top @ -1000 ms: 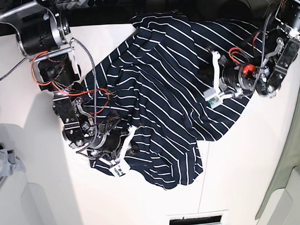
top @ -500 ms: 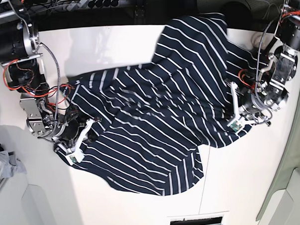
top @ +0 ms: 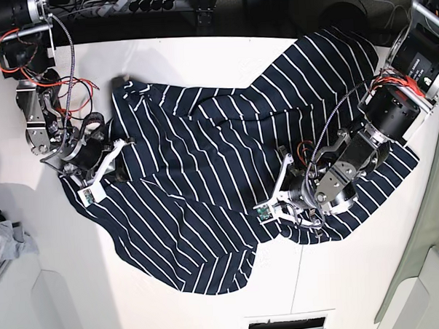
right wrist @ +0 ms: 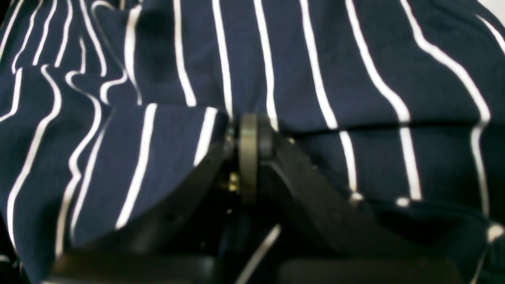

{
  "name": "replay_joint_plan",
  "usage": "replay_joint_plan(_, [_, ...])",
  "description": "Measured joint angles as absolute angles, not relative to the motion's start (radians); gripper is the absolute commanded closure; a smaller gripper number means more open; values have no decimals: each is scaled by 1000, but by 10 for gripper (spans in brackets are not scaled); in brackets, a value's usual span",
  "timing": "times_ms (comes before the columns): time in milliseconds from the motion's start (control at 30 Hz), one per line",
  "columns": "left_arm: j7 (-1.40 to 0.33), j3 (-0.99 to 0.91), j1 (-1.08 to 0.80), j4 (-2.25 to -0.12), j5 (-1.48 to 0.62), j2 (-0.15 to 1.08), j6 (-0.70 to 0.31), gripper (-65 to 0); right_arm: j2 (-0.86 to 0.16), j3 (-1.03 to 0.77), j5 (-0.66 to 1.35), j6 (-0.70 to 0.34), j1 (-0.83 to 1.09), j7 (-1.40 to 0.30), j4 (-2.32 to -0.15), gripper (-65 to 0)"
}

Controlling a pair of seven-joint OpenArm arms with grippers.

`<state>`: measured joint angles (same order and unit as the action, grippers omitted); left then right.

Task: Layout the t-shirt on the table in an organized manner, then fold the t-shirt properly
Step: 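Drag the shirt edges apart with both grippers to spread it flat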

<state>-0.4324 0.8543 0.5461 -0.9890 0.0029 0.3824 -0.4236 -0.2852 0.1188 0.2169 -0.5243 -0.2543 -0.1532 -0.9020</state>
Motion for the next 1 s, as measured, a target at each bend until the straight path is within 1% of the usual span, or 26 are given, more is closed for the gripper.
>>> replay_joint_plan(100, [-444,874,551,-989,5,385,-378,0,-267,59,217,-510,-236,-159,-921,0])
replay_joint_plan(167, [-500,872,561,-993,-5,386,-369,0,-263,18,237,-513,-238,-184,-925,0])
replay_joint_plan(233, [-526,868,563,-1040,-36,409,-356,0,-263,-28,251,-513,-238,-210,-937,0])
replay_joint_plan(333, [-550,868,555,-1174,-156,492,-347,0,-267,-76,279,-500,-228,-243,-984,0])
replay_joint_plan(433, [-588,838,509,-1310,-155,581,-339,0,-268,-79,305,-527,-229,-252,-1053,0])
replay_joint_plan(600, [-594,741,359,-1436,-205,696,-357,0,-212,-66,310,-532,-274,-314,-1078,0])
replay_joint_plan(800, [-585,543,164,-1438,-203,717,-358,0,-197,-62,264,-534,-331,-315,-1007,0])
replay_joint_plan(867, [-571,478,107,-1413,-196,717,-358,0,-197,-33,245,-532,-364,-304,-959,0])
replay_joint_plan(967, [-516,445,55,-1336,-133,718,-357,0,-192,31,206,-533,-395,-300,-873,0])
replay_joint_plan(1000, [-481,444,47,-1311,-112,715,-372,0,-189,50,185,-533,-400,-297,-842,0])
